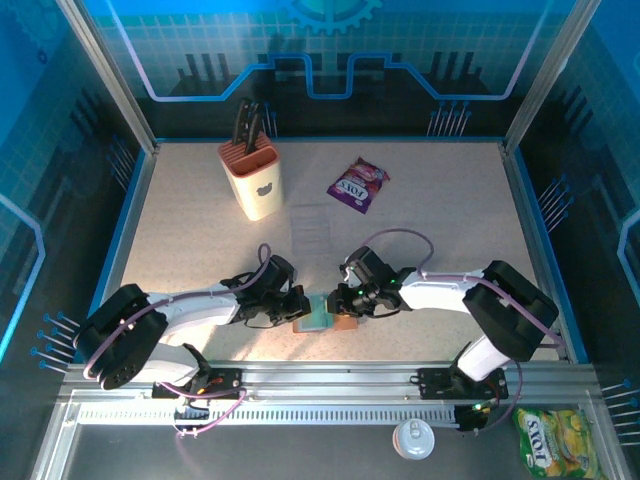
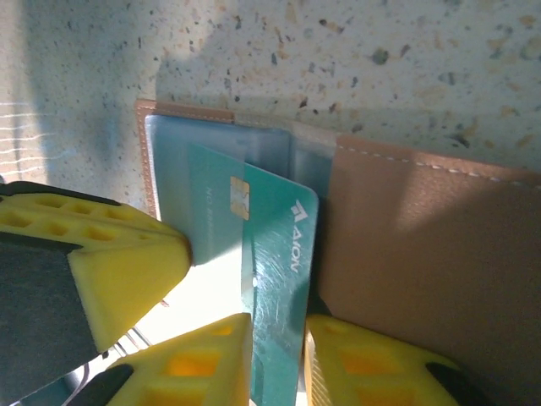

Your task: Take the credit cards out of the card holder

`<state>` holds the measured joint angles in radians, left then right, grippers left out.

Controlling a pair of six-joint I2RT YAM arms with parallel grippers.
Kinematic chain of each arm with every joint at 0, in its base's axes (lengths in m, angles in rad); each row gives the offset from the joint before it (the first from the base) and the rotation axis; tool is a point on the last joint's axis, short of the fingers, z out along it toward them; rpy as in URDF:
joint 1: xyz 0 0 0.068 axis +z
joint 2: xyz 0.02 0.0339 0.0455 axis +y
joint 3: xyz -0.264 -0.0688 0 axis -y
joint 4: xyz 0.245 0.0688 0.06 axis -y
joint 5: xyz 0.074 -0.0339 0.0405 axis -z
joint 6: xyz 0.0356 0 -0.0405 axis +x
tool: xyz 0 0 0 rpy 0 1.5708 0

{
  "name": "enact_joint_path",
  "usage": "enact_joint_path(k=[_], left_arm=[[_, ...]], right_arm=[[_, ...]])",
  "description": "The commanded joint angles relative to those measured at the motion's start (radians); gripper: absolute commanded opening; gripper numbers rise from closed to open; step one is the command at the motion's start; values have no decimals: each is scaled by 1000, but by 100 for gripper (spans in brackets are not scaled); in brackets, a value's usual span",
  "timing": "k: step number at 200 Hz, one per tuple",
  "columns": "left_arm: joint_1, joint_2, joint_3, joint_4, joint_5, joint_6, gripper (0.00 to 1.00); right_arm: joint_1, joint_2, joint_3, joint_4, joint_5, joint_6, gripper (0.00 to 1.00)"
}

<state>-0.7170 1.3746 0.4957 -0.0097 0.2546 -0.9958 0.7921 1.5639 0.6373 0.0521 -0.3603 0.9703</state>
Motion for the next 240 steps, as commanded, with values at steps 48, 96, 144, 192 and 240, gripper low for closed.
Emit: enact_joint_path(k=[48,96,144,192,240], left_arm=[[-7,35,13,-26,-4,14,3],[-7,35,14,-32,-1,21,3],[-8,39,8,-22,-1,28,3],[-7,34,21,-24,4,42,4],[-7,-17,31,-49,-12,55,8]], right_arm=[[-17,-20,-21,50,-25,26,15],[-20,-56,-31,20,1,19,11],[-28,-138,-35,-85,48,-22,9],[-30,-220,-7,-191,89,-59,7],[-31,-269,94,-323,134,-184,6]])
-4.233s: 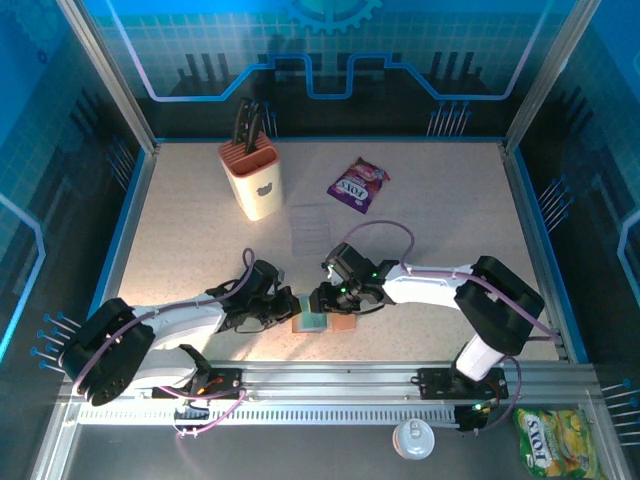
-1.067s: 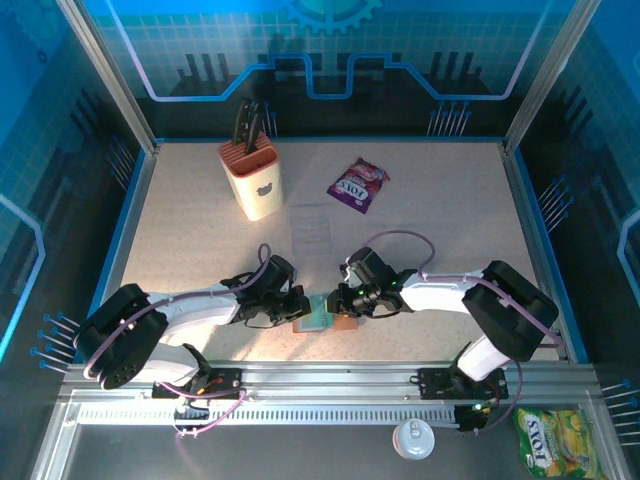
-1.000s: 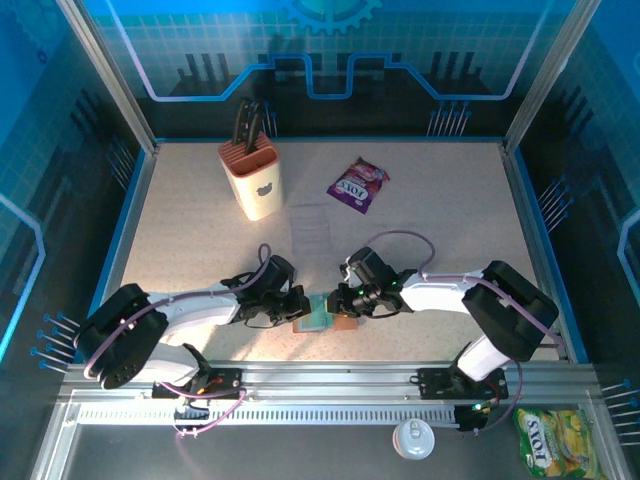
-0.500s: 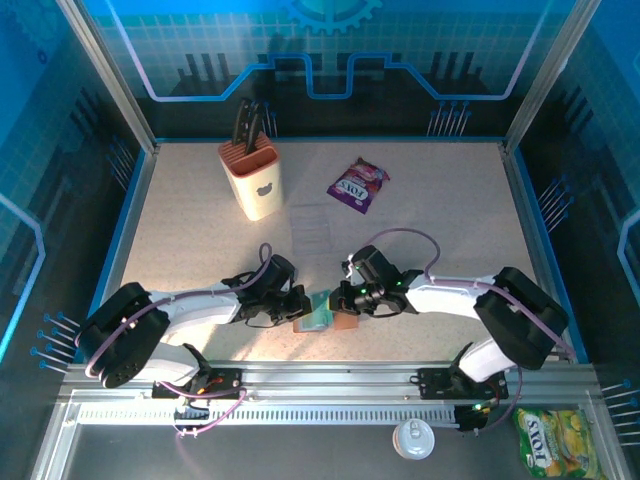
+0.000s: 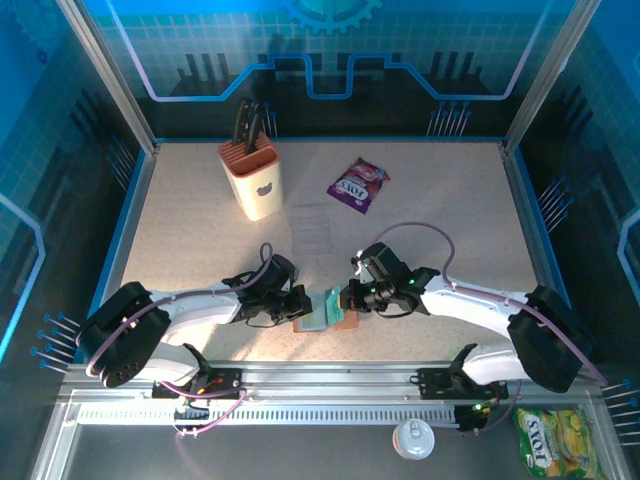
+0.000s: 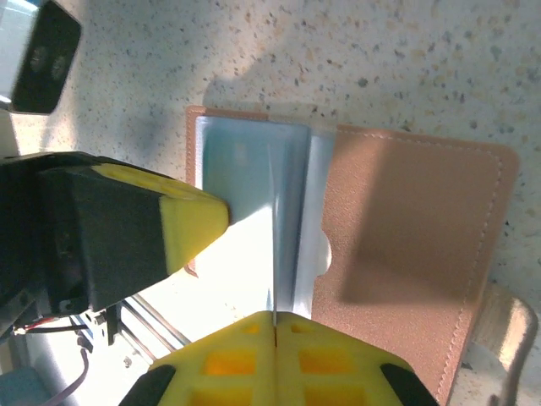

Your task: Take the credit cards out of the card holder

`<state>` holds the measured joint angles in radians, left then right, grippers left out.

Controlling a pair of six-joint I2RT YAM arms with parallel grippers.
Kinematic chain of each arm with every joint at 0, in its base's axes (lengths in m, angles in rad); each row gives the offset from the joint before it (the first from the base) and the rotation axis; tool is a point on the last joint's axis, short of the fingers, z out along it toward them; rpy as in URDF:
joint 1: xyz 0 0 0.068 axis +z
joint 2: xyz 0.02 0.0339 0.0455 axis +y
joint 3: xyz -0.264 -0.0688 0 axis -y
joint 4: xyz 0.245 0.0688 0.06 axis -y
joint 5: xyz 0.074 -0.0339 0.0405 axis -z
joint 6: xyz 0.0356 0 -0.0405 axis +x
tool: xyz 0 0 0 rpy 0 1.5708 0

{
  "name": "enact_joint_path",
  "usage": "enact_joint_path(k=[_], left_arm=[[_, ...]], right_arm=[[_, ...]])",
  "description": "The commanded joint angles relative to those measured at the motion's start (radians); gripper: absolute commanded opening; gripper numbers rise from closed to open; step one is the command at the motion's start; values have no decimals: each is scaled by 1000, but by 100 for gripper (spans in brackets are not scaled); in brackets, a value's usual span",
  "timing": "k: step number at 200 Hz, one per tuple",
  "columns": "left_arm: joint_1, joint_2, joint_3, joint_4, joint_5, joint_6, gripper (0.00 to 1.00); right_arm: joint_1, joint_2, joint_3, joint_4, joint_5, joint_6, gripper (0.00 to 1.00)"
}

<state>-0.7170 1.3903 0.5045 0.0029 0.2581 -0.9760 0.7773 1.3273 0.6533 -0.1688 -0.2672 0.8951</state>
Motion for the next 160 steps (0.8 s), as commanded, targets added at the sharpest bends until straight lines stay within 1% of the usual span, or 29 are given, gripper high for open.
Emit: enact_joint_path(k=[1,36,55,61,95,126,160], left_arm=[[-6,-35,21,-63,-15,36,8],[-2,-98,-1,-95,-50,38,10],[-1,-132,-15,-112,-65,35,11],[0,-148,-22,-112,-69,33,11],[5,-236,-55,-150,-101,26,11],[21,-315,-88,-180,-124,18,13],[48,-373,-110,-204,-123,24,16]], right_arm=[[-17,-32,80,-104,41,-116,6],[-18,-14,192,-240,91,-374,3],[-19,-4,221,-299,127,-517,1],[-19,2,264,-325,138,-573,1],[-21,59,363,-408,113,-873,0],[-24,158,500,-507,68,-1118,0],[-25,299,669,-613,93,-1316,0]])
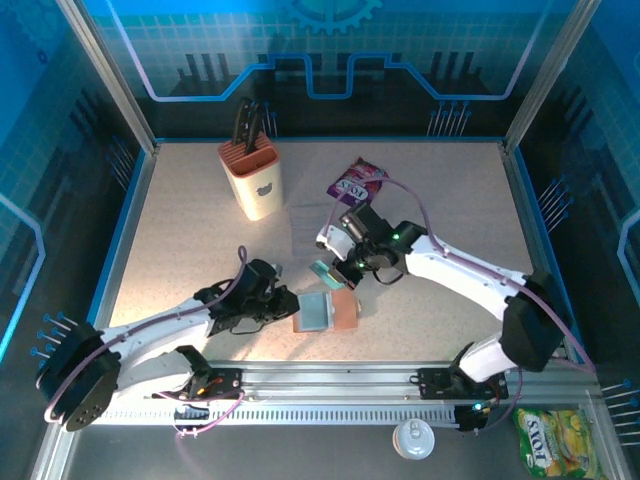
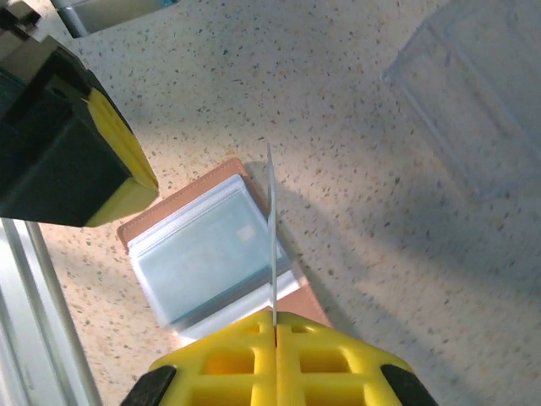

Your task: Take the credit cards out of the card holder

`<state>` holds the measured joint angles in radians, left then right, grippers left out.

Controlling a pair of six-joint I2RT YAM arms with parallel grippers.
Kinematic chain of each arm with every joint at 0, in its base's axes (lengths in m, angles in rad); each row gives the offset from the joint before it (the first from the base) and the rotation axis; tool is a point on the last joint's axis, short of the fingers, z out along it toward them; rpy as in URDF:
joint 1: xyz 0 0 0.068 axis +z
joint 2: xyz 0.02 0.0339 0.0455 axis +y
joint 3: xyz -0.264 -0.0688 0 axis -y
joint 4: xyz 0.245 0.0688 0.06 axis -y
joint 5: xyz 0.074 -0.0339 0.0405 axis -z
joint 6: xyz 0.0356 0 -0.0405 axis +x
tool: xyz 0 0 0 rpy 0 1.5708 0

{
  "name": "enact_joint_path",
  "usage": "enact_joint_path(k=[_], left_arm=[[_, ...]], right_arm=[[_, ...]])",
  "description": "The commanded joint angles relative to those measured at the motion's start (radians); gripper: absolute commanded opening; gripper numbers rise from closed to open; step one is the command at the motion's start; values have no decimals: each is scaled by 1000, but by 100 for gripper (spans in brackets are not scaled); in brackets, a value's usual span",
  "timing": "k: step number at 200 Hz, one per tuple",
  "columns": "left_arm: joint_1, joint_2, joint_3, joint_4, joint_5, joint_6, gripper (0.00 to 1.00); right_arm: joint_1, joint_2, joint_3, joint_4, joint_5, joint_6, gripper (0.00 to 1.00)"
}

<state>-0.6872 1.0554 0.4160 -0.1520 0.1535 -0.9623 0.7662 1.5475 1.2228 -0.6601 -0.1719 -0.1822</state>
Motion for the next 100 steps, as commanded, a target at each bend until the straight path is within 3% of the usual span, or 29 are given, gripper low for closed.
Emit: enact_joint_path(k=[1,50,100], left_arm=[[20,-40,-22,-50,-19,11,16],[68,-67,-37,-38,29,45,17],[144,-46,-24,-46,122,115,18]], right_arm=[[-13,83,104,-123,-1,-245,0],[-33,289,357,-247,36,-394,0],[-66,436,567,-341,50,-443,0]])
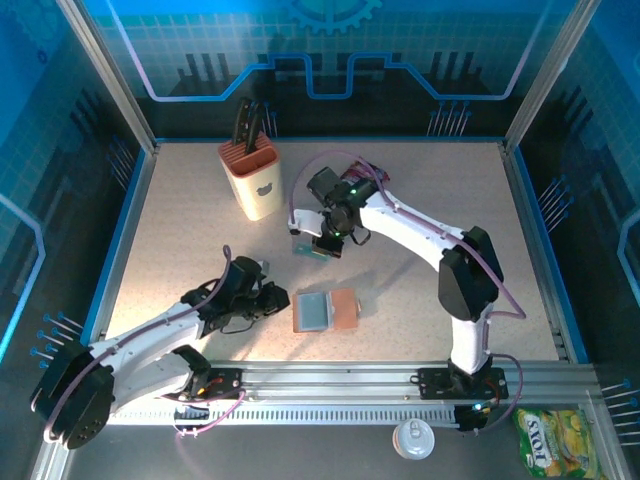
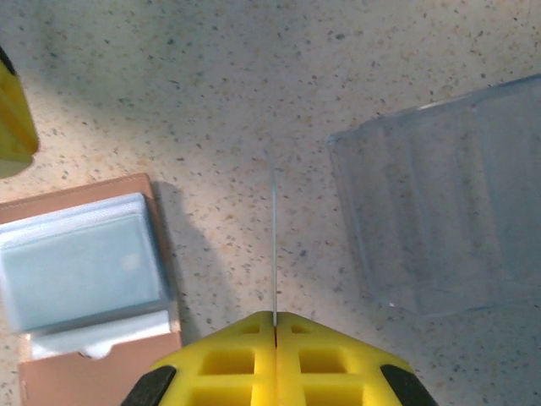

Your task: Take the credit cards out of the card holder

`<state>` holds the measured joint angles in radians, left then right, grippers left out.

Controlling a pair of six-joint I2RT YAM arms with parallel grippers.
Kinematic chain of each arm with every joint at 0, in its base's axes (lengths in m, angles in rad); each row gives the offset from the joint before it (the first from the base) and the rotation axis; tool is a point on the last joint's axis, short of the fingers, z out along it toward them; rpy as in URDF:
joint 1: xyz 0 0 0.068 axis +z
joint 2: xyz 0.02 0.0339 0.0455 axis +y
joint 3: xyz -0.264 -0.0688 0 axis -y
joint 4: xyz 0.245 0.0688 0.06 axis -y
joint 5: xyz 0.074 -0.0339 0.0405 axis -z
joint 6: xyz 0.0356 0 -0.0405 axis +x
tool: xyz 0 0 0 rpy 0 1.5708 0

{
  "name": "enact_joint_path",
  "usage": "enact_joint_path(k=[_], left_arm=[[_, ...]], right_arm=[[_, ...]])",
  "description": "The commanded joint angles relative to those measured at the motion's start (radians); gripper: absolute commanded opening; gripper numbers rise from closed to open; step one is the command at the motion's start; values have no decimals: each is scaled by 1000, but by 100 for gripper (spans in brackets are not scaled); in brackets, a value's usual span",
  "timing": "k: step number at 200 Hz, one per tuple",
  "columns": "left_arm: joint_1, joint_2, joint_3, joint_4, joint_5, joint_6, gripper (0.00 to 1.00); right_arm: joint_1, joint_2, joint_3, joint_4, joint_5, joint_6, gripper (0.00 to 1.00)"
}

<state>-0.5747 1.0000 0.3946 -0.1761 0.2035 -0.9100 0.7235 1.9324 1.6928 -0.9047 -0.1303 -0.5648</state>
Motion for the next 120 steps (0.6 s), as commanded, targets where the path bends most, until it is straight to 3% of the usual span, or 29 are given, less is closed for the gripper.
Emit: enact_joint_path(k=[1,65,120], left_arm=[[31,10,-3,-23,74,65,18],[63,94,73,-81,178,136,17],[66,105,75,-95,202,144,18]], right_arm=[[-24,54,100,-98,7,-60,0],[-48,236,394,-242,-30,-87,0],[-89,341,567,-307,-35,-142,0]])
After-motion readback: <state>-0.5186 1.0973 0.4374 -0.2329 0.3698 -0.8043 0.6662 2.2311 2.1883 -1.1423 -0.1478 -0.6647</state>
